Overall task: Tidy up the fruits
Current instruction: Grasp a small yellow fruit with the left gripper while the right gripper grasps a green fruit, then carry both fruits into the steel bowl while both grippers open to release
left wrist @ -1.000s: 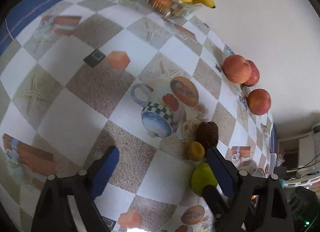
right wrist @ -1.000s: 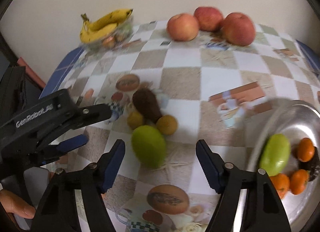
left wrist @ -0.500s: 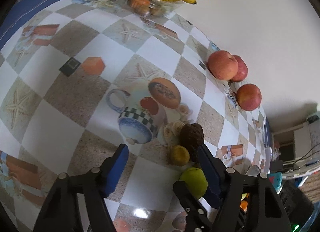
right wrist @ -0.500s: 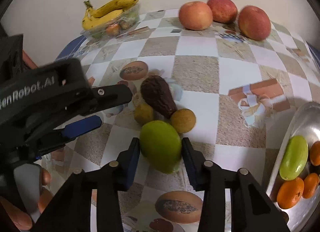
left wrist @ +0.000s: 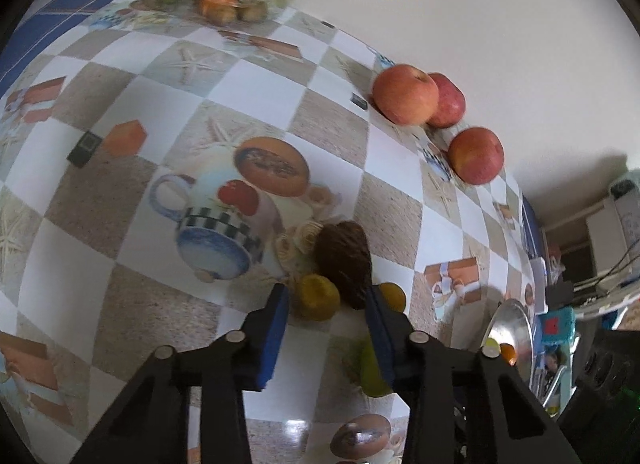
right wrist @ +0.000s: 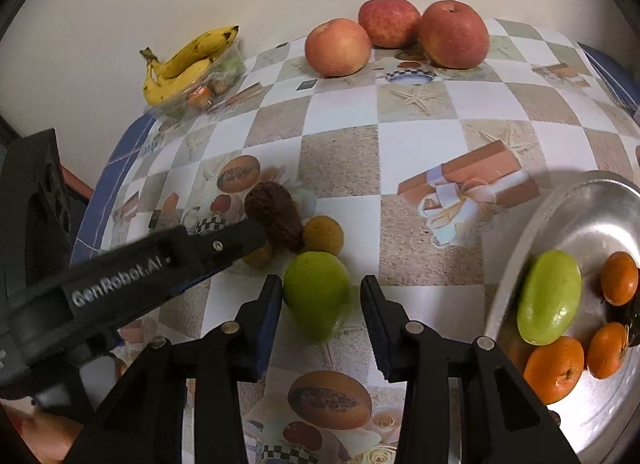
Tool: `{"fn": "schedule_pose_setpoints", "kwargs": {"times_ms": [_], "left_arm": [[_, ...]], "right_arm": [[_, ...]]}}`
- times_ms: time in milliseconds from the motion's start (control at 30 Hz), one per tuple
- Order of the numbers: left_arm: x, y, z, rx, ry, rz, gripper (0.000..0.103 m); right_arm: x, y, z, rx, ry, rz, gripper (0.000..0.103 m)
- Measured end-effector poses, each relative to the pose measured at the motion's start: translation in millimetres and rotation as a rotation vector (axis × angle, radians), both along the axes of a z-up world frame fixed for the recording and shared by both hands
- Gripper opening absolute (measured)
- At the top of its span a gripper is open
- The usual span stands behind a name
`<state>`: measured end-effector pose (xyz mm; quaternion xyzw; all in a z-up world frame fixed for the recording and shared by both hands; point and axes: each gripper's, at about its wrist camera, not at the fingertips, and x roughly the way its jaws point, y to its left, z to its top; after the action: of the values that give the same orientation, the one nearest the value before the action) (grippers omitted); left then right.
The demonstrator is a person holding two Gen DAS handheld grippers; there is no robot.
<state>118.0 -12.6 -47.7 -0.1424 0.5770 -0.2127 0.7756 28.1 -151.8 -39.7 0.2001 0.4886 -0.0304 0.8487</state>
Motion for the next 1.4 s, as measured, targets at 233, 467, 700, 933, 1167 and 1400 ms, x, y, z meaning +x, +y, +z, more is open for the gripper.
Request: {"fn": "schedule_pose_setpoints", "kwargs": {"times_ms": [233, 467, 700, 933, 1167, 1400], "left_arm": [[-2, -3, -6, 0.029, 0.014, -0.011, 0.026], [-2, 1, -2, 0.050, 0.010, -0.003, 0.025], [-1, 8, -5, 0.050, 0.034, 0.026, 0.025], [-6, 19, -2, 0.066, 0.044, 0.062, 0.025], [-23, 21, 12, 0.055, 0.026, 0.071, 0.025], [-38, 12, 33, 0.048, -0.022, 0.047, 0.025]], "right_arm": [[3, 7, -4, 0.014, 0.007, 0.020, 0.042], [8, 16, -12, 0.011, 0.014, 0.050, 0.042], [8, 25, -13, -0.034, 0.017, 0.079, 0.042], [0, 28, -6, -0.068, 0.016, 0.089, 0.042], [-18, 24, 12, -0.092, -0.007, 0.064, 0.042], [-41, 11, 35, -0.093, -0.032, 0.020, 0.042]]}}
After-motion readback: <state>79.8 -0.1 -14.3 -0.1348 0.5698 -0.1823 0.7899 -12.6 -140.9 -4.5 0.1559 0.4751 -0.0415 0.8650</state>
